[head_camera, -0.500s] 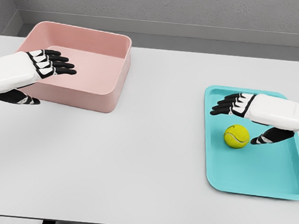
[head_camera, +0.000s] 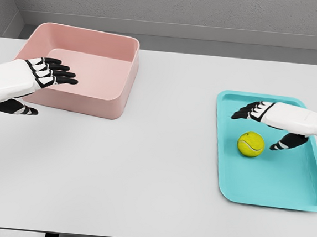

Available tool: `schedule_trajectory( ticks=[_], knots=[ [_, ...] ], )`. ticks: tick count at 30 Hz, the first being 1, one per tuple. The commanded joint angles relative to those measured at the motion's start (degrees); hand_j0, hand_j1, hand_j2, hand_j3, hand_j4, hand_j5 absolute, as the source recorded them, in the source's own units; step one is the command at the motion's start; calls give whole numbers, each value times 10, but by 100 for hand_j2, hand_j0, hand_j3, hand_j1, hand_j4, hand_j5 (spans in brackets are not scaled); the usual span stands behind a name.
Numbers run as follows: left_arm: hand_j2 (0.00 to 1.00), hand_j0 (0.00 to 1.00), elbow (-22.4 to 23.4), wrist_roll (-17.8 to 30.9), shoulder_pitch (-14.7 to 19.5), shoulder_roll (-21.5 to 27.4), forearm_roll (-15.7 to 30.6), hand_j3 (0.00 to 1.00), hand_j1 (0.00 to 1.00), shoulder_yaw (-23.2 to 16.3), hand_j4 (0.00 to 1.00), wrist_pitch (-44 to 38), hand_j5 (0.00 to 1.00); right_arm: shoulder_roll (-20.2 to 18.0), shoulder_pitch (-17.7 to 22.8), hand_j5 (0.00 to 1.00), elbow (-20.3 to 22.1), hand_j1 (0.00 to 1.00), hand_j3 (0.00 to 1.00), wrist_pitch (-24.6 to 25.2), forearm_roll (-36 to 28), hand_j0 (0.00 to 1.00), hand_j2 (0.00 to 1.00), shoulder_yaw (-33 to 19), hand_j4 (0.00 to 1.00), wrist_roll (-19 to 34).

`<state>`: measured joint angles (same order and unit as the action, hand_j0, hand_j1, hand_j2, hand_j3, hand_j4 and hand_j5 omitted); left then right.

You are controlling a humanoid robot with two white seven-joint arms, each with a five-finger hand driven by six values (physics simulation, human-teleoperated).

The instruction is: Put the tennis from the blue tray into the pink basket with both arms

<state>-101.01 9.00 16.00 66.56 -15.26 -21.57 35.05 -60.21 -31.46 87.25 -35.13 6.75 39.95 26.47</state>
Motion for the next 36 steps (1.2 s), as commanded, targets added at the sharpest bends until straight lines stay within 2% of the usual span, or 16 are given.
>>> schedule_trajectory(
  ticks=[1, 4, 13, 36],
  knots=[
    [100, 100, -2, 0, 0, 7, 4, 100, 100, 0, 100, -1, 100, 4, 0, 97, -13, 97, 97, 1, 11, 97, 97, 0, 97, 1],
    [100, 100, -2, 0, 2, 7, 4, 100, 100, 2, 100, -1, 100, 3, 2, 87, -13, 87, 87, 1, 27, 87, 87, 0, 87, 0],
    [100, 100, -4, 0, -3, 8, 3, 100, 100, 0, 100, -1, 100, -3, 12, 88, -9, 88, 88, 1, 27, 88, 88, 14, 88, 1],
    [100, 100, -9, 0, -3, 18, 5, 100, 100, 4, 100, -1, 100, 31, 16, 90, -19, 90, 90, 1, 52, 90, 90, 21, 90, 1]
  ],
)
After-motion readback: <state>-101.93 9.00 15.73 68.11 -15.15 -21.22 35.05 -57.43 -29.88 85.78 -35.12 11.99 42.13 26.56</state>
